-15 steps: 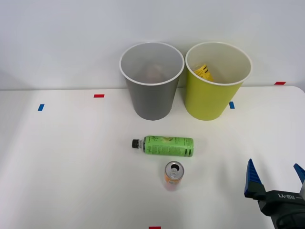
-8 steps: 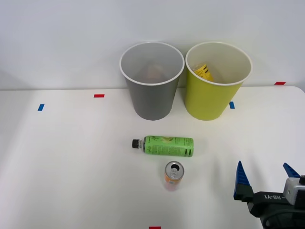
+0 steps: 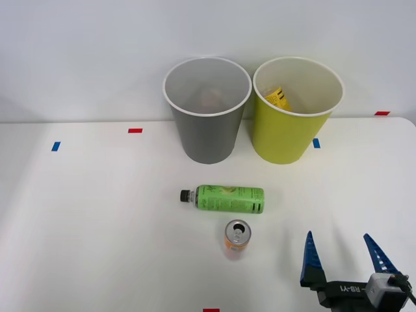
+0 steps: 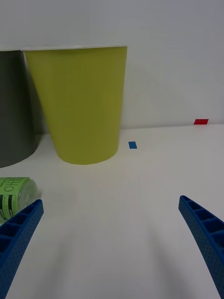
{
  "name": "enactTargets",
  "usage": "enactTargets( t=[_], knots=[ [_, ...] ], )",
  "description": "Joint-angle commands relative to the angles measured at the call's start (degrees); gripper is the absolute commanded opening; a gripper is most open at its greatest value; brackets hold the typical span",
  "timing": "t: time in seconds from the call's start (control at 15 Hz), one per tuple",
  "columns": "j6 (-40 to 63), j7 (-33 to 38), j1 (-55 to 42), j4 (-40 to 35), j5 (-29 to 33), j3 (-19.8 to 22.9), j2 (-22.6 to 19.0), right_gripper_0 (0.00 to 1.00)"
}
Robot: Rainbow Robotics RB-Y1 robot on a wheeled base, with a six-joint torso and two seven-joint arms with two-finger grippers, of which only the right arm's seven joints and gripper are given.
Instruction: Put cans in the gray bin, plastic bottles in the light green bin
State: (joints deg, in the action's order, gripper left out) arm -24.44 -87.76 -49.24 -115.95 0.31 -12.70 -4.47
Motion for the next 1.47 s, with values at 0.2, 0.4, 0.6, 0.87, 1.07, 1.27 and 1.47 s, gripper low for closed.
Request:
enactTargets(
  t=[0.2, 0.4, 0.6, 0.87, 1.07, 1.27, 1.47],
  knots=[
    [-8.43, -9.18, 0.55, 6.52, -0.05, -0.49, -2.12, 1.00],
    [-8.52, -14.63, 0.46, 6.70, -2.42, -2.33, -3.88, 1.00],
    [-10.46, -19.73, 0.19, 6.70, -9.27, -5.50, -7.83, 1.00],
    [-10.98, -21.22, -1.04, 6.61, -9.10, -5.50, -7.57, 1.00],
    [-10.98, -21.22, -1.04, 6.70, -8.40, -5.06, -7.30, 1.00],
    [-10.98, -21.22, -1.04, 6.70, -8.40, -5.06, -7.30, 1.00],
    [-10.98, -21.22, -1.04, 6.70, -8.40, -5.06, -7.30, 1.00]
  ],
)
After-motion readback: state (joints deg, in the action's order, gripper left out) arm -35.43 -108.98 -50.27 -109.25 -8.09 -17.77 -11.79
